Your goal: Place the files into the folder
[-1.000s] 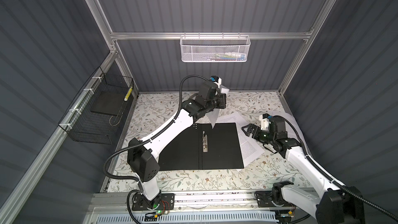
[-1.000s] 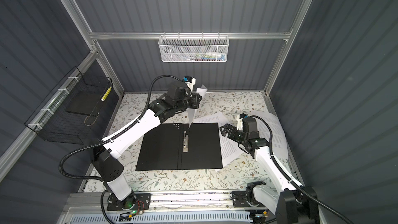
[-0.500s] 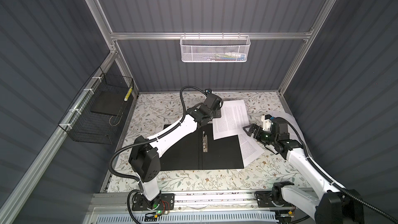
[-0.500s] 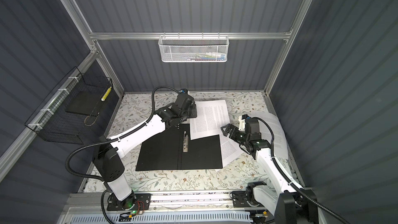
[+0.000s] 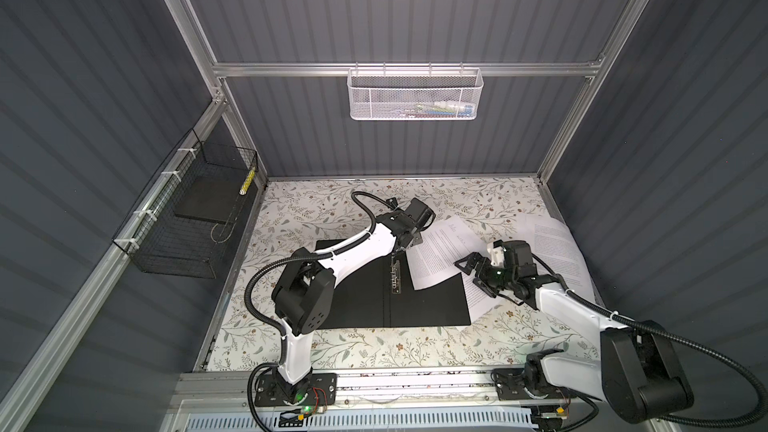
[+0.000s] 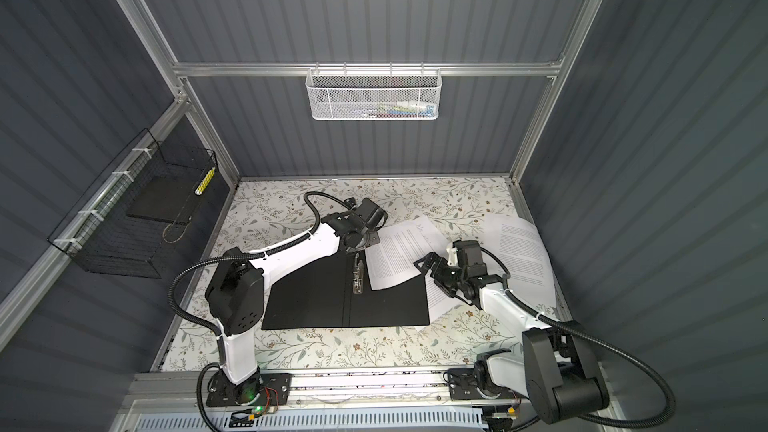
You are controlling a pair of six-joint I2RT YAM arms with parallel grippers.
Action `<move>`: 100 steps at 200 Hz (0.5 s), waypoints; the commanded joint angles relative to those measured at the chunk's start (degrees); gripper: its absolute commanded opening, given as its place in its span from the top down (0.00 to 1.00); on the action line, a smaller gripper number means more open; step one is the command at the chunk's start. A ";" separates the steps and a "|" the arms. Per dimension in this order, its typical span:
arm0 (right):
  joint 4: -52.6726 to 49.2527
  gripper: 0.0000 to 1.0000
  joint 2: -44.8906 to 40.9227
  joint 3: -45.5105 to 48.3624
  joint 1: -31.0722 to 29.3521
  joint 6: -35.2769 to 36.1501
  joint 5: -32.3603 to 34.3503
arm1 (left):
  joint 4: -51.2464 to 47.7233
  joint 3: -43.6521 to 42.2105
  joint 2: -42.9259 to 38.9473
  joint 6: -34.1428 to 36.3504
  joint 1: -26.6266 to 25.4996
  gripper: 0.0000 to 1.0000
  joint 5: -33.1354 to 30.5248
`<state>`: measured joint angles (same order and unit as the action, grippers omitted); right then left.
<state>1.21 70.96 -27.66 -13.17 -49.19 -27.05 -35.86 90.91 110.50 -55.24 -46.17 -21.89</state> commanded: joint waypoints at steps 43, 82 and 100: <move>19.67 0.01 6.36 5.33 -4.13 -18.62 -2.53 | 4.28 -5.12 -6.03 -14.42 -0.06 1.00 4.39; 29.06 0.03 9.89 6.46 -6.10 -25.91 -2.24 | 9.37 -9.34 -9.51 -17.68 -0.06 1.00 5.16; 33.05 0.05 12.22 6.35 -6.80 -28.94 -2.13 | 10.90 -12.44 -10.46 -18.76 -0.01 1.00 5.95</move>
<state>25.71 80.77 -21.85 -19.00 -71.50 -28.84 -27.97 81.62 101.97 -70.57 -46.17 -17.26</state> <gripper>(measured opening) 0.964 0.049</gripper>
